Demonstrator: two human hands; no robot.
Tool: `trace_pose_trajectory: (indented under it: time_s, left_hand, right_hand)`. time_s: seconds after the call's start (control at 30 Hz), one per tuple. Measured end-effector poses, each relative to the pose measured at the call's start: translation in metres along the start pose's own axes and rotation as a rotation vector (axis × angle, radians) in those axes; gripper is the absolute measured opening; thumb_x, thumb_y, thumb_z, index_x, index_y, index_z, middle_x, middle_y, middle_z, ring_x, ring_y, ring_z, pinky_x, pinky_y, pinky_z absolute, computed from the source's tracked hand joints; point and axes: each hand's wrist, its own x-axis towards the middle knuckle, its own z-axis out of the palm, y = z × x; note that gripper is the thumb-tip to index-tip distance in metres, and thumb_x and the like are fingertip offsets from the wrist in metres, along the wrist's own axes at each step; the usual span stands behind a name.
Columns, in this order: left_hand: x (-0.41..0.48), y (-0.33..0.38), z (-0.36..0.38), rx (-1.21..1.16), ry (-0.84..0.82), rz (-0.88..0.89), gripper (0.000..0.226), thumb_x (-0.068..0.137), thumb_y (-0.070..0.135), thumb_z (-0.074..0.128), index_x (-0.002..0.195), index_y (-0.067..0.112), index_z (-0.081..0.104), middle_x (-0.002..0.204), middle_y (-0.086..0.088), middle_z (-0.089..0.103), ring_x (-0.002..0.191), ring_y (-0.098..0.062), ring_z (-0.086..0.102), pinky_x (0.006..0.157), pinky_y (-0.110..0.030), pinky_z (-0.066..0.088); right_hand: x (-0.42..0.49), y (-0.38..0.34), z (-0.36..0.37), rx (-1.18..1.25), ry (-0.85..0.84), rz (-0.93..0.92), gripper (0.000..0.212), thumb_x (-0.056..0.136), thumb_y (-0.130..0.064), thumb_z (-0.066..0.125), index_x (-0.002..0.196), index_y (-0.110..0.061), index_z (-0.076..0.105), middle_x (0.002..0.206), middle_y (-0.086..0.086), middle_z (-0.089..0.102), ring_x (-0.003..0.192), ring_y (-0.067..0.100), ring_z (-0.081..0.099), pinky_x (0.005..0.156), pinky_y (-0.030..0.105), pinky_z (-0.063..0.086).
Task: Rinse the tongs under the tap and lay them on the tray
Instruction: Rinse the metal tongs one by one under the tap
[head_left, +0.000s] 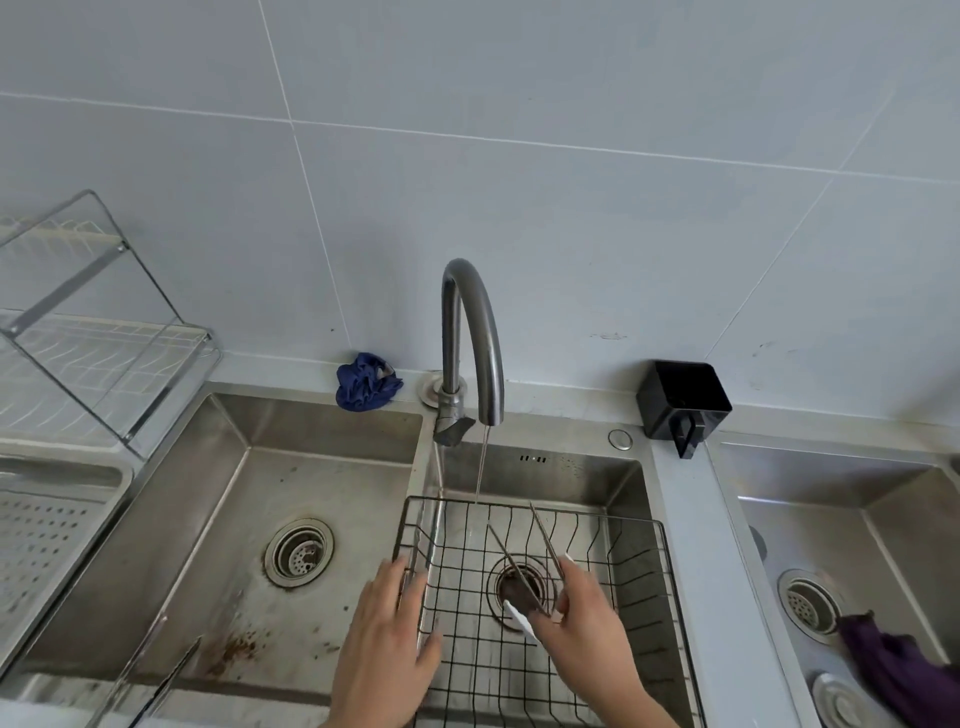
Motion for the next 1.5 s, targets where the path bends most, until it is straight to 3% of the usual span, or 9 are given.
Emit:
trace_pose_trajectory:
  time_s: [0.1,0.23,0.4,0.63,0.77,0.97,1.1,1.27,1.5]
  left_hand:
    - [-0.011,-0.005,0.009,0.056,-0.054,0.058,0.075,0.092,0.047,0.057,0.157,0.019,0.031,0.168,-0.01,0.006,0.154,-0.027,0.005,0.118,-0.029,-0.016]
    - [-0.014,-0.008,0.011,0.131,-0.101,0.058,0.071,0.081,0.045,0.07,0.142,0.012,0.056,0.158,-0.017,0.036,0.146,-0.035,0.034,0.117,-0.032,-0.004]
    - [-0.017,-0.012,0.019,0.22,-0.11,0.089,0.069,0.086,0.05,0.042,0.145,0.015,0.052,0.161,-0.019,0.029,0.149,-0.038,0.024,0.117,-0.042,-0.002]
    - [-0.016,-0.015,0.024,0.227,-0.083,0.101,0.066,0.086,0.043,0.056,0.146,0.017,0.051,0.165,-0.017,0.018,0.153,-0.036,0.012,0.117,-0.045,-0.004]
    - [-0.017,-0.018,0.029,0.247,-0.077,0.11,0.065,0.084,0.042,0.061,0.143,0.017,0.054,0.164,-0.017,0.022,0.153,-0.036,0.014,0.117,-0.048,0.001]
    - [-0.019,-0.015,0.023,0.157,-0.013,0.085,0.061,0.096,0.041,0.043,0.154,0.024,0.035,0.168,-0.009,0.012,0.155,-0.026,-0.005,0.125,-0.044,-0.003]
    - [-0.035,-0.037,-0.005,0.051,0.165,-0.012,0.051,0.094,0.036,0.048,0.142,0.018,0.051,0.154,-0.013,0.044,0.147,-0.031,0.034,0.123,-0.043,0.021]
    - [-0.056,-0.099,-0.044,0.097,0.35,-0.216,0.038,0.085,0.02,0.069,0.121,0.01,0.061,0.127,-0.016,0.057,0.115,-0.035,0.056,0.094,-0.049,0.053]
    - [-0.083,-0.171,-0.062,0.245,0.335,-0.488,0.051,0.073,0.028,0.083,0.111,0.001,0.063,0.106,-0.025,0.059,0.093,-0.043,0.056,0.071,-0.052,0.049]
  right_hand:
    - [-0.017,0.011,0.012,-0.135,-0.022,0.064,0.068,0.087,-0.044,0.064,0.148,-0.026,0.041,0.107,-0.013,0.046,0.094,0.006,0.05,0.078,0.02,0.044]
    - [-0.026,0.012,0.023,-0.213,-0.035,0.172,0.066,0.085,-0.053,0.058,0.145,-0.028,0.043,0.115,-0.01,0.054,0.106,0.013,0.057,0.079,0.03,0.05]
    - [-0.025,0.016,0.032,-0.278,-0.033,0.236,0.071,0.087,-0.062,0.054,0.146,-0.025,0.04,0.128,-0.005,0.055,0.115,0.018,0.058,0.078,0.032,0.05]
    - [-0.034,0.022,0.045,-0.482,0.052,0.102,0.077,0.084,-0.064,0.062,0.146,-0.022,0.044,0.14,0.0,0.049,0.13,0.024,0.045,0.105,0.038,0.045]
    - [-0.042,0.02,0.056,-0.522,0.163,-0.193,0.046,0.064,-0.037,0.092,0.102,-0.019,0.075,0.1,0.001,0.067,0.089,0.028,0.066,0.072,0.042,0.058]
    - [-0.041,0.007,0.077,-0.478,0.107,-0.296,0.03,0.073,-0.038,0.088,0.096,-0.023,0.075,0.092,-0.005,0.067,0.083,0.024,0.065,0.068,0.038,0.057]
    - [-0.041,0.01,0.082,-0.532,0.089,-0.339,0.026,0.073,-0.04,0.087,0.09,-0.026,0.074,0.089,-0.007,0.067,0.079,0.021,0.065,0.065,0.035,0.056]
    - [-0.041,0.01,0.084,-0.534,0.041,-0.321,0.023,0.077,-0.035,0.086,0.094,-0.023,0.076,0.091,-0.004,0.068,0.084,0.025,0.066,0.07,0.038,0.055]
    - [-0.036,0.015,0.088,-0.498,0.045,-0.337,0.03,0.068,-0.024,0.094,0.092,-0.016,0.078,0.089,0.002,0.071,0.08,0.032,0.066,0.065,0.044,0.056]
